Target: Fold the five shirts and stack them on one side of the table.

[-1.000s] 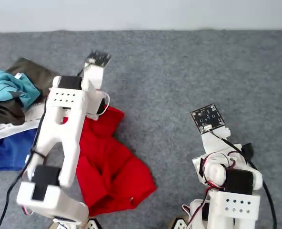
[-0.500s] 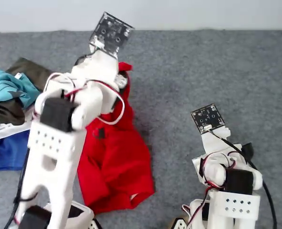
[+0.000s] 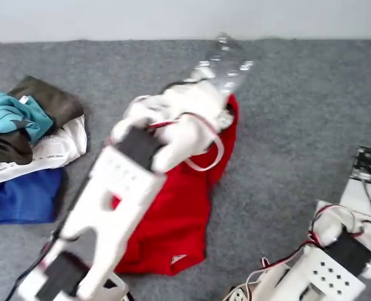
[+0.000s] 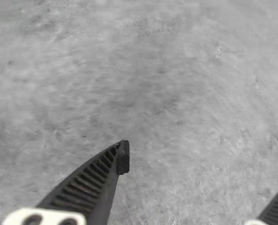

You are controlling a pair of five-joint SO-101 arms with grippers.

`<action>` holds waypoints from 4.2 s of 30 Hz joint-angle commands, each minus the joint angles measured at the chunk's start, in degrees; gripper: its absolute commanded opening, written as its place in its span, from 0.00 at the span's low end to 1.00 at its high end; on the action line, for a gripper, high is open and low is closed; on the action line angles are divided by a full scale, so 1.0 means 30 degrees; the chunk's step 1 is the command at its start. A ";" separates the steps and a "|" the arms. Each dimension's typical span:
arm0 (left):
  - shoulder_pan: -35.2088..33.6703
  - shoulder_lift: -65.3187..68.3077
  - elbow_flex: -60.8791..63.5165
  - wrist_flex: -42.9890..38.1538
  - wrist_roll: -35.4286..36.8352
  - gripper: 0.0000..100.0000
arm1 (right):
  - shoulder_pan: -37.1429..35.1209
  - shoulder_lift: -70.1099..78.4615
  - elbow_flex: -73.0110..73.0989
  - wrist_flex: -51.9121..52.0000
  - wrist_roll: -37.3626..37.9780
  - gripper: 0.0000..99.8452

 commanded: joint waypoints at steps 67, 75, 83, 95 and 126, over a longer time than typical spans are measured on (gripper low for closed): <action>0.0615 0.8469 0.1011 1.1487 -0.2344 0.21 | 0.0454 0.0015 0.3341 -0.1568 -0.0059 0.48; 0.1465 0.8469 0.2388 1.0462 -0.2256 0.21 | 0.0425 0.0015 0.3370 -0.1568 -0.0059 0.48; 0.1407 0.8469 0.3648 0.8293 -0.2227 0.21 | 0.0425 0.0015 0.3370 -0.1568 -0.0059 0.48; 0.1377 1.1106 0.4176 0.6974 -0.2315 0.07 | 0.0425 -0.0073 0.3370 -0.1568 -0.0059 0.48; -0.2842 0.5890 -0.4293 1.1751 -0.2227 0.01 | -0.4762 0.0044 0.5304 -0.1978 -0.0059 0.48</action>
